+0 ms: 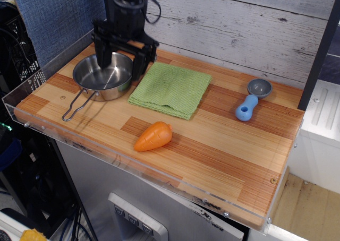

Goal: Put the pot on the right side of the table under the spoon and to the right of the carrot.

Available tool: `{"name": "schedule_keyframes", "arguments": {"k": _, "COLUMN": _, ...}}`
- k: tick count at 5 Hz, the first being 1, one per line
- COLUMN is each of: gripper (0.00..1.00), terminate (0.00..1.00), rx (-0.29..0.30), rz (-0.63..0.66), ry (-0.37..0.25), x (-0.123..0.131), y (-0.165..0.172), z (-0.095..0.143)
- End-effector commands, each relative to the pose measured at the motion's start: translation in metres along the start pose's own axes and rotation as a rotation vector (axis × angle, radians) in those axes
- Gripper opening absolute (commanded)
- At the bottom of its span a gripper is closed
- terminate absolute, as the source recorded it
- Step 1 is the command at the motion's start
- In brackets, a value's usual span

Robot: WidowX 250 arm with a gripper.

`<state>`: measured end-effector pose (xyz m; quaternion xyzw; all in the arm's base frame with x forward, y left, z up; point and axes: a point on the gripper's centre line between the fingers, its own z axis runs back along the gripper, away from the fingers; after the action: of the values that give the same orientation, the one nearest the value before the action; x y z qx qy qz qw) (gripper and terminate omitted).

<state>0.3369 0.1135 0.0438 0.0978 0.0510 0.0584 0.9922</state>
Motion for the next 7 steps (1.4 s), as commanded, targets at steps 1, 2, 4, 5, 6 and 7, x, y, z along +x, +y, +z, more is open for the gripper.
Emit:
{"name": "schedule_keyframes", "arguments": {"k": 1, "gripper": 1.0, "terminate": 0.0, "rx": 0.025, "rz": 0.006, "ry": 0.025, "x": 0.0, "y": 0.015, "z": -0.014}}
{"name": "schedule_keyframes", "arguments": {"k": 2, "gripper": 1.0, "terminate": 0.0, "rx": 0.035, "rz": 0.009, "ry": 0.043, "x": 0.0, "y": 0.009, "z": -0.021}}
{"name": "schedule_keyframes", "arguments": {"k": 4, "gripper": 0.0, "terminate": 0.0, "rx": 0.012, "rz": 0.021, "ry": 0.027, "x": -0.004, "y": 0.016, "z": -0.016}}
{"name": "schedule_keyframes", "arguments": {"k": 5, "gripper": 0.0, "terminate": 0.0, "rx": -0.035, "rz": 0.019, "ry": 0.004, "x": -0.009, "y": 0.023, "z": -0.005}}
{"name": "schedule_keyframes", "arguments": {"k": 6, "gripper": 0.0, "terminate": 0.0, "rx": -0.101, "rz": 0.024, "ry": -0.026, "x": -0.019, "y": 0.03, "z": 0.011}}
{"name": "schedule_keyframes", "arguments": {"k": 7, "gripper": 0.0, "terminate": 0.0, "rx": -0.123, "rz": 0.084, "ry": -0.047, "x": -0.032, "y": 0.051, "z": 0.039}}
